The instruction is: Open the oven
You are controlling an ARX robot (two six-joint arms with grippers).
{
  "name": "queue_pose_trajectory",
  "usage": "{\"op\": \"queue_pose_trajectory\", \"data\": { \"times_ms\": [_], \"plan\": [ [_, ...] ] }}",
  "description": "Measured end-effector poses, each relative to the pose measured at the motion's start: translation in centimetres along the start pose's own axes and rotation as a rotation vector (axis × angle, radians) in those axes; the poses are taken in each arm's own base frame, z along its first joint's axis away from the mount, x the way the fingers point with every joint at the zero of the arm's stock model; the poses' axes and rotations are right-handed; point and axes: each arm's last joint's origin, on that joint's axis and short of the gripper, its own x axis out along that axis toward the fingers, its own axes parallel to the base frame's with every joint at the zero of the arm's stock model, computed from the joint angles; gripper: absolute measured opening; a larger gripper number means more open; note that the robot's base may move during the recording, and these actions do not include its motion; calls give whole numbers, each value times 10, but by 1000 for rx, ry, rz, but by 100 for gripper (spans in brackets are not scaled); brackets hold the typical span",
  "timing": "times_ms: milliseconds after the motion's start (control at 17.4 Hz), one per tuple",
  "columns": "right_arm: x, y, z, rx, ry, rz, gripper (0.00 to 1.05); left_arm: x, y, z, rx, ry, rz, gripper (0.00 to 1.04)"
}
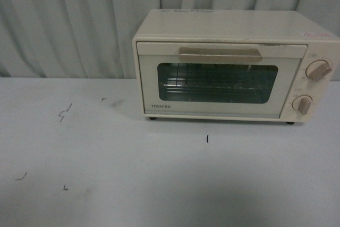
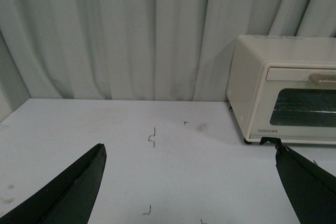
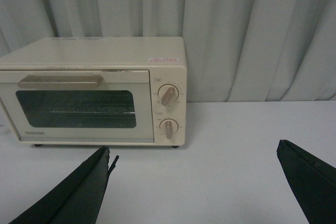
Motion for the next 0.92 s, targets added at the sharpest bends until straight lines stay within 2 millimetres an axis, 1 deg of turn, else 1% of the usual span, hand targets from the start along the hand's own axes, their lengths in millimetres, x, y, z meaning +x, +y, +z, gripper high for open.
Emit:
{"op": "queue_pose_trajectory", "data": {
  "times_ms": [921],
  "plan": [
    [0,0,0,0,0,0,98,0,0,0,0,-1,0,98]
  ]
}}
